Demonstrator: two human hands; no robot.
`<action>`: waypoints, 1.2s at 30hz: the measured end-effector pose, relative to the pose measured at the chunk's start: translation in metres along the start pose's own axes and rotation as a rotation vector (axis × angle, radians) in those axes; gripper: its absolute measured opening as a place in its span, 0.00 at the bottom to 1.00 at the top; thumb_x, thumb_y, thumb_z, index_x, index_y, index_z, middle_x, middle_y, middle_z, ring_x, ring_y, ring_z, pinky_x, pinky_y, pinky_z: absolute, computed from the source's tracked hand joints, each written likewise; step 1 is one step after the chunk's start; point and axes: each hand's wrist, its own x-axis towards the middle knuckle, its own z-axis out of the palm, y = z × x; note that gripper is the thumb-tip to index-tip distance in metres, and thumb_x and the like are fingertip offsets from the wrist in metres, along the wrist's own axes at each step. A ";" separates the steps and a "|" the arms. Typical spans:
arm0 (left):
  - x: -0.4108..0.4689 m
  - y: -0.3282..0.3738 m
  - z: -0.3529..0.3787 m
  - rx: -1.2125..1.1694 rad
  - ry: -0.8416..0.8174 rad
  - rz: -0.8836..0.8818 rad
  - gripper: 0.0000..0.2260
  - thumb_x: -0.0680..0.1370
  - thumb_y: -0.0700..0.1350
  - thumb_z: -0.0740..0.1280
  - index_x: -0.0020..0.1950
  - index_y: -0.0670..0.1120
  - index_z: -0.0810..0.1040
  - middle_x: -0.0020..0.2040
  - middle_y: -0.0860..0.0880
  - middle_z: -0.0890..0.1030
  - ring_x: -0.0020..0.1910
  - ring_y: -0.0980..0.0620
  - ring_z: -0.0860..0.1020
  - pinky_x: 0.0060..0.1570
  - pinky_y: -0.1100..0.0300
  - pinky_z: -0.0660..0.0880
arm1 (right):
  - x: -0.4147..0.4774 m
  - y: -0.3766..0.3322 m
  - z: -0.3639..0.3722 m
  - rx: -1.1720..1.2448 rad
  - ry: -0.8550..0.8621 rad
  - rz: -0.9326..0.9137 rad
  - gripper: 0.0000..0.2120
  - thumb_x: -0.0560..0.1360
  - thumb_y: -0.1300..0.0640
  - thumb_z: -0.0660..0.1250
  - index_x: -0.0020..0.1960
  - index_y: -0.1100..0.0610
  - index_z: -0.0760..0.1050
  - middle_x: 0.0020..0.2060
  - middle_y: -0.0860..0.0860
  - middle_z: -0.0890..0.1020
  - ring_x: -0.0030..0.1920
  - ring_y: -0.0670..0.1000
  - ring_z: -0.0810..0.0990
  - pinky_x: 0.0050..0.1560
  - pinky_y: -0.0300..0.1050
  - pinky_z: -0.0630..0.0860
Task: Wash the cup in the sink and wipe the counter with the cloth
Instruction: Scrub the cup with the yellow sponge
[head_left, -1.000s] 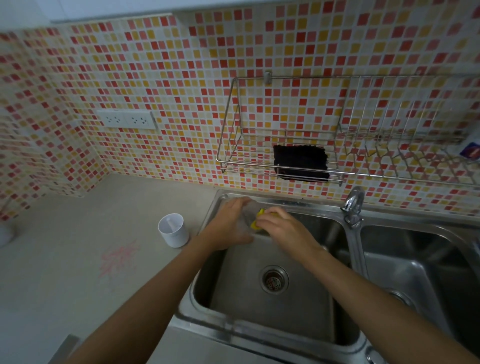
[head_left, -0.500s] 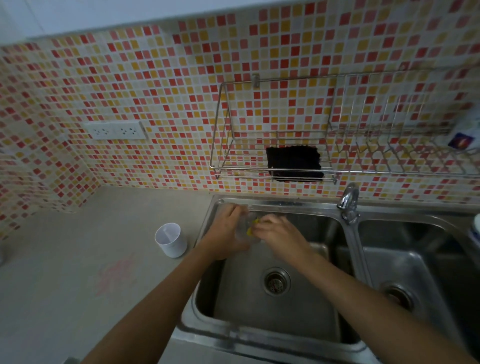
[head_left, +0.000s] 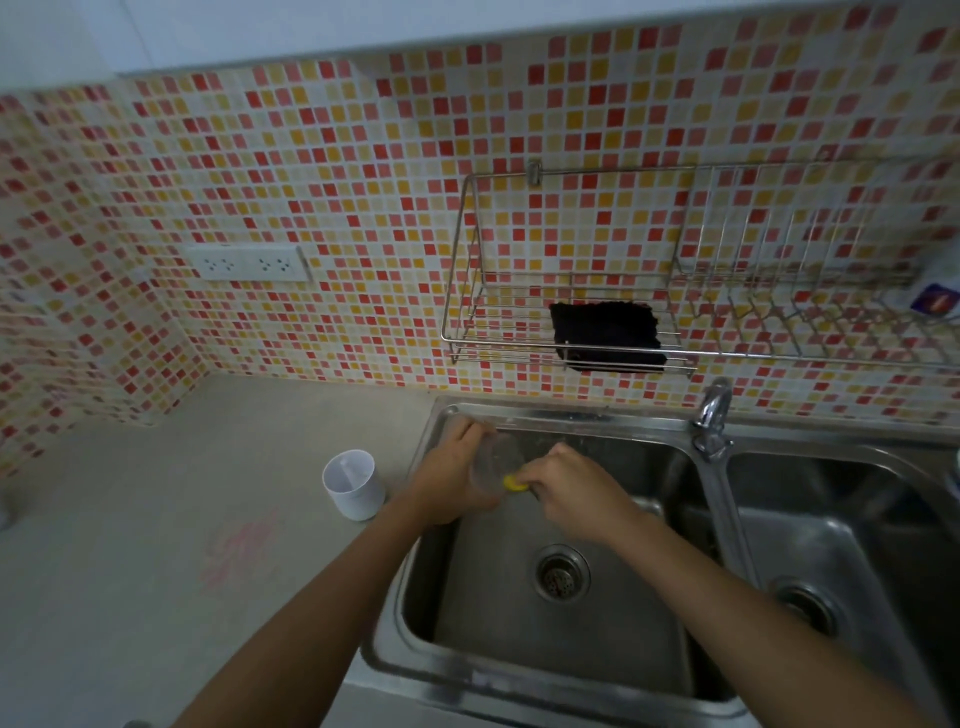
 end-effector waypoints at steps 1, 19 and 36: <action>0.000 -0.003 -0.001 -0.006 0.006 -0.017 0.37 0.64 0.52 0.77 0.69 0.49 0.66 0.69 0.50 0.67 0.64 0.51 0.72 0.58 0.55 0.76 | 0.001 0.000 -0.005 0.035 0.021 0.049 0.14 0.76 0.60 0.64 0.59 0.50 0.80 0.49 0.49 0.84 0.50 0.48 0.74 0.51 0.48 0.76; 0.012 -0.037 -0.045 -0.214 0.080 -0.064 0.44 0.57 0.60 0.78 0.69 0.58 0.61 0.69 0.55 0.64 0.68 0.52 0.66 0.64 0.52 0.74 | 0.183 -0.013 -0.100 0.224 0.546 0.627 0.02 0.76 0.59 0.67 0.45 0.56 0.78 0.50 0.56 0.81 0.48 0.52 0.79 0.47 0.39 0.72; 0.006 -0.048 -0.032 -0.313 -0.008 -0.072 0.39 0.58 0.63 0.79 0.63 0.60 0.64 0.65 0.56 0.66 0.65 0.52 0.69 0.64 0.49 0.74 | 0.062 -0.048 -0.035 0.040 0.753 0.264 0.14 0.78 0.58 0.60 0.60 0.60 0.79 0.55 0.54 0.80 0.56 0.50 0.77 0.60 0.42 0.73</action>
